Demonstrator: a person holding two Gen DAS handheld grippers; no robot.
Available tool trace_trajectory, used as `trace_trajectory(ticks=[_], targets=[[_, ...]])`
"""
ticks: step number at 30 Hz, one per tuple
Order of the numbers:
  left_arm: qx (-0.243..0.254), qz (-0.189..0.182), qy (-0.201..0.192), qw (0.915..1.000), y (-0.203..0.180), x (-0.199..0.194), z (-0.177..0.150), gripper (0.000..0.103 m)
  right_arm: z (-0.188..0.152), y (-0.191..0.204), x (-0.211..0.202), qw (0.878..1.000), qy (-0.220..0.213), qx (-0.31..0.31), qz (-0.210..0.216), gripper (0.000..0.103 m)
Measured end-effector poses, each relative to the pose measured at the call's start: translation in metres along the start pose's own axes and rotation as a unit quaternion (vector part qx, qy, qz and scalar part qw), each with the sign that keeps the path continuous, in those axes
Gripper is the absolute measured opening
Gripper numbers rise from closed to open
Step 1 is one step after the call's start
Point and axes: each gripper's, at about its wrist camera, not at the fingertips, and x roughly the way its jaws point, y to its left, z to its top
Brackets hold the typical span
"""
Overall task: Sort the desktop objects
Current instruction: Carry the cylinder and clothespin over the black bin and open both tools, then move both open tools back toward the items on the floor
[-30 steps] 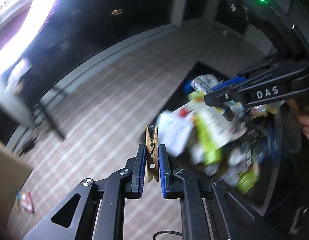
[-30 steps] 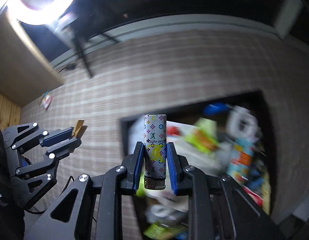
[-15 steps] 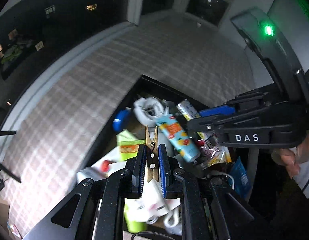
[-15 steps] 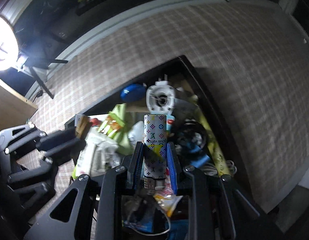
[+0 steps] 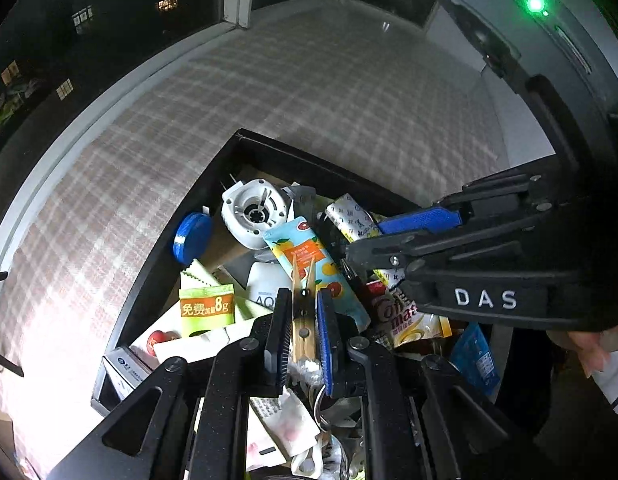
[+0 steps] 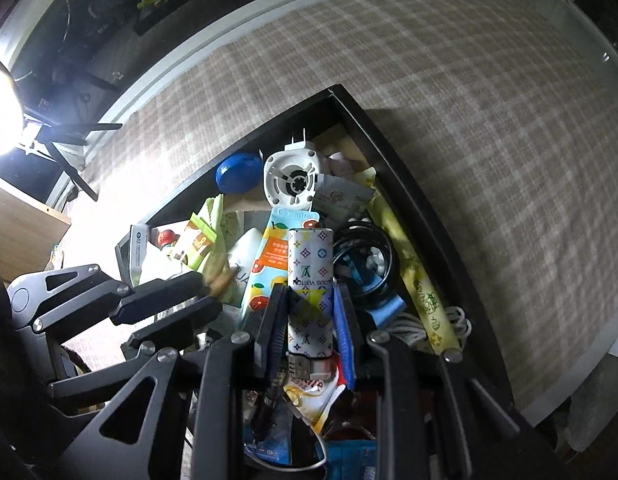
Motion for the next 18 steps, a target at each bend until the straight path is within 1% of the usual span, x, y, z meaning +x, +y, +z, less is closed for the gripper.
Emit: trace_trajectory(ticks=[1,2,5,8,11,15,18], targets=[[-0.002,0.0,0.002,1.0,0.001,0.0,0.001,0.018,0.0,0.0,0.001,1.0,0.003,0.001,-0.002,0.023],[-0.003,-0.001,0.003,1.0,0.001,0.001,0.002,0.023,0.001,0.0,0.001,1.0,0.005,0.0,-0.004,0.023],[0.0,0.008,-0.004,1.0,0.0,-0.003,0.0,0.024,0.001,0.001,-0.001,1.0,0.003,0.003,-0.004,0.023],[-0.011,0.005,-0.012,0.9999,0.006,-0.012,-0.002,0.024,0.003,0.002,-0.009,1.0,-0.007,0.004,-0.004,0.027],[-0.019,0.013,-0.028,0.9993,0.014,-0.027,-0.008,0.024,0.005,0.008,-0.018,1.0,-0.019,0.002,-0.001,0.027],[-0.035,0.041,-0.048,0.9974,0.034,-0.052,-0.024,0.024,0.007,0.035,-0.028,0.999,-0.038,-0.032,-0.001,0.027],[-0.061,0.068,-0.061,0.9939,0.064,-0.075,-0.05,0.024,0.01,0.069,-0.032,0.996,-0.048,-0.074,0.0,0.027]])
